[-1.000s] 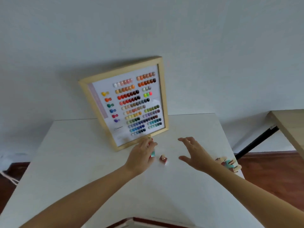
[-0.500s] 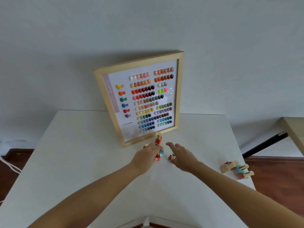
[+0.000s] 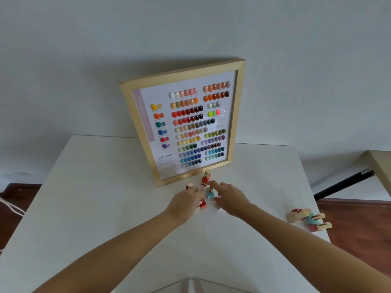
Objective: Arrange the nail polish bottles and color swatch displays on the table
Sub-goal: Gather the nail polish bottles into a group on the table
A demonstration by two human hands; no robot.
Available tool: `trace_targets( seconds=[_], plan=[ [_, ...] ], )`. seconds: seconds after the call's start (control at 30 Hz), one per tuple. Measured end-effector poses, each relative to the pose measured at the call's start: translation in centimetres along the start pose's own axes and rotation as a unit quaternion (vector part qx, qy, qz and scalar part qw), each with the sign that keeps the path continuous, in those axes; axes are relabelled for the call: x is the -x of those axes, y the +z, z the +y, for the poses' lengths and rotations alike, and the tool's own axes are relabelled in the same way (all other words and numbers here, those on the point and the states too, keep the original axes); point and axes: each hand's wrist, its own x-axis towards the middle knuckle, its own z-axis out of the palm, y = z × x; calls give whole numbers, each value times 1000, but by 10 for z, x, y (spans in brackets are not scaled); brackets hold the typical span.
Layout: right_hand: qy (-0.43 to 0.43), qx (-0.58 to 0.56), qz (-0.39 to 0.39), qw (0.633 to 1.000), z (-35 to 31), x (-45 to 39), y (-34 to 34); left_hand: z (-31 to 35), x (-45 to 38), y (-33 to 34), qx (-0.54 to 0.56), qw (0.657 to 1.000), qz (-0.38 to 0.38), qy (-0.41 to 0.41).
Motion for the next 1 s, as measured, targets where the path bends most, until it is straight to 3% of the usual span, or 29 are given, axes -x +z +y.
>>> trace_targets(
  seconds=[0.27,0.6,1.0],
  plan=[
    [-26,30,9,999,0,-4,-1,0,11,-6,6,1000,5,-5],
    [11,-23,15,1000,27,32,-7,16,10,-24,19,1000,-6,7],
    [126,-43,56,989,97,139,-13,108,-28,-21,16,990,-70,121]
  ],
)
